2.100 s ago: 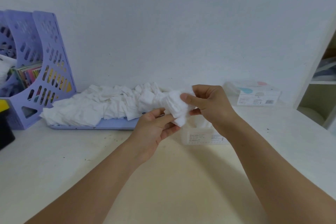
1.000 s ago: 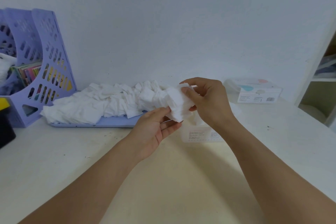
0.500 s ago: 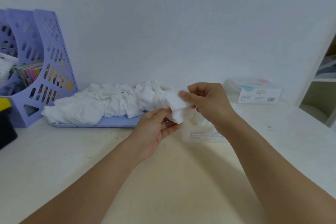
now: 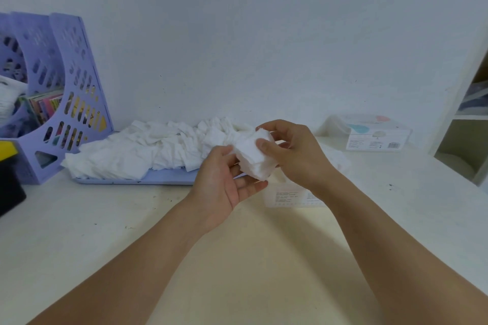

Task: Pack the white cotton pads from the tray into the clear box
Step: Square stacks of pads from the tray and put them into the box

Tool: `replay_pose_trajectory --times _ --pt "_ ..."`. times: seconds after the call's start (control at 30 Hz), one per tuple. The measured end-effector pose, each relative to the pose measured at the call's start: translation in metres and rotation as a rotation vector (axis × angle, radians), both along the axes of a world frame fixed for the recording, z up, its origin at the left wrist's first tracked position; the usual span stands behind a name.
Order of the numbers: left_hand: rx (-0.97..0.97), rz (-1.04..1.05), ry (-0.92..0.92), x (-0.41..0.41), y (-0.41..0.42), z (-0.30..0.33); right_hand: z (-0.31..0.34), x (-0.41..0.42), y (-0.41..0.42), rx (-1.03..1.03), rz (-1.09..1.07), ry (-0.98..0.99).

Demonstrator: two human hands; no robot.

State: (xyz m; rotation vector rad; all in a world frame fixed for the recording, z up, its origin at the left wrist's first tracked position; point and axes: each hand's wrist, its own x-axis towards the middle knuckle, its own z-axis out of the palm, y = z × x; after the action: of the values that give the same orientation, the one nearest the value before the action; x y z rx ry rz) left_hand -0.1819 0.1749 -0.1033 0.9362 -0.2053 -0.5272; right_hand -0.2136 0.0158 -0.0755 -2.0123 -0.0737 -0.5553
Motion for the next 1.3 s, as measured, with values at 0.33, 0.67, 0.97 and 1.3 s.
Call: replay_pose_trajectory --times 0.33,0.67,0.97,1.3 --pt "-0.216 -0.065 0.217 -0.002 0.006 0.006 -0.009 -0.009 0.034 -0.082 0.208 0.079" --pt "-0.329 -0.097 0.251 -0.006 0.011 0.009 -0.01 -0.005 0.037 0.033 0.279 -0.069" --pt "-0.232 -0.081 0.163 -0.01 0.0 0.008 -0.015 -0.002 0.034 -0.177 0.202 -0.216" --pt "0.261 -0.28 -0.196 -0.012 0.004 0.012 0.002 -0.008 0.028 0.119 0.213 0.007"
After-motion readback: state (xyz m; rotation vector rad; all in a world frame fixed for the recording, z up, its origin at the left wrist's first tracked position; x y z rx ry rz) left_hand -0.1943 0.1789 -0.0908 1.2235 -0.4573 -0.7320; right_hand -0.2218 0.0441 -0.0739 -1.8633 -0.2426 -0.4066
